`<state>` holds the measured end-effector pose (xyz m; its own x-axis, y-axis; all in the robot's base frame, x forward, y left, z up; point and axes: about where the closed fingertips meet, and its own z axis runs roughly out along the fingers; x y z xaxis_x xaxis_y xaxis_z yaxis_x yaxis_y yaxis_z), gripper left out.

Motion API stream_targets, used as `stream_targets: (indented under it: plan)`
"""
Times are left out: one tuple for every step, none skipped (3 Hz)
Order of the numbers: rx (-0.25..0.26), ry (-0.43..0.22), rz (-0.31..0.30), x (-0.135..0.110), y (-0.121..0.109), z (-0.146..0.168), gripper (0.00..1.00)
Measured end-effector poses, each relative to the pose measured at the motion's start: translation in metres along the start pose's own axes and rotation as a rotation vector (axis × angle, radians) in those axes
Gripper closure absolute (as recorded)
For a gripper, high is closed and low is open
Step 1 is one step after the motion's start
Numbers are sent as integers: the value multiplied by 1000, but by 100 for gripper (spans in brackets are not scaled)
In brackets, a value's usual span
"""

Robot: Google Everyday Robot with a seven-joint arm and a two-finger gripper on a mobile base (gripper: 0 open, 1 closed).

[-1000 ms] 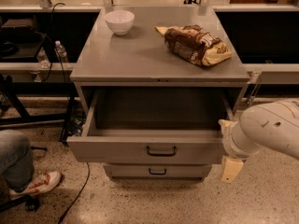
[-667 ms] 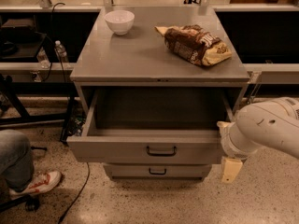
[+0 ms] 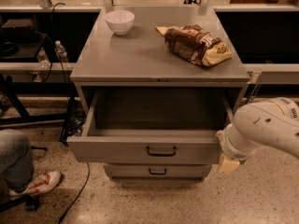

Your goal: Open top drawer

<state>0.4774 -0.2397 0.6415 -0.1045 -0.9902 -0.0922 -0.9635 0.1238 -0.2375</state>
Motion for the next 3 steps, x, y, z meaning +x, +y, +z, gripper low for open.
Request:
stream_targets:
  plan:
    - [-17,30,60,15,32,-17,67]
    - [-17,43,80,18,41,-25,89]
    - [-26,58,138,28,66,-42,97]
